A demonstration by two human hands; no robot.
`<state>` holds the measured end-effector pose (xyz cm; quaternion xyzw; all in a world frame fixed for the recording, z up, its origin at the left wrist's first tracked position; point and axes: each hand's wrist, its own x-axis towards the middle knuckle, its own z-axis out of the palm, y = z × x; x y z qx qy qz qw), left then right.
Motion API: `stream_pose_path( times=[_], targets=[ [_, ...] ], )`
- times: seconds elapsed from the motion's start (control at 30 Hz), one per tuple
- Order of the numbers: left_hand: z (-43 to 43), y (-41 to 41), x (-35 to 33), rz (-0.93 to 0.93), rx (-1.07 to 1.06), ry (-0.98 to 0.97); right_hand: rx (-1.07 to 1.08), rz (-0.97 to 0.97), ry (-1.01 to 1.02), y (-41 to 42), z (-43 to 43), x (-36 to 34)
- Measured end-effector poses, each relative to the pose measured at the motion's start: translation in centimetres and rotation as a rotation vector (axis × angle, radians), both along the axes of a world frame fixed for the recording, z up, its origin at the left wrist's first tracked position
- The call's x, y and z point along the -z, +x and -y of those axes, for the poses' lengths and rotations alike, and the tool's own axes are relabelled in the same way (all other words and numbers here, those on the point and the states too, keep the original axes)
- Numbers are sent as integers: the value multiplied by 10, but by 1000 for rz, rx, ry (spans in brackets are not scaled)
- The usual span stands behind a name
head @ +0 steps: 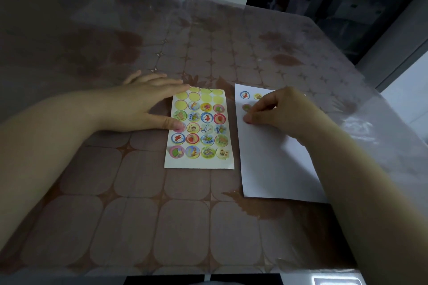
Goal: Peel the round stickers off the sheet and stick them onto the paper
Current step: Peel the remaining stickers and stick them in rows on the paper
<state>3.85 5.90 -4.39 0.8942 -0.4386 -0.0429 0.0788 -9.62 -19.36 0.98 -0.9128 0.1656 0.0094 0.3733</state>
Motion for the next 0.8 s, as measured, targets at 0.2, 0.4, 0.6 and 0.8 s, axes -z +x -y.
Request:
stream_pose_path(
  times=[0.2,0.4,0.6,0.8],
  targets=[
    [1,-9,-9,-10,-10,4,20,-300,-350,22,4,-11],
    [2,-22,-24,-49,-11,-6,-196,-525,-742,34,-11,-40],
    [3,-30,-34,-106,0,50,-248,-381,-613,27,-19,-44],
    [6,-34,-37,-117,16,3,-354,5,-413,17,-40,-31]
  ],
)
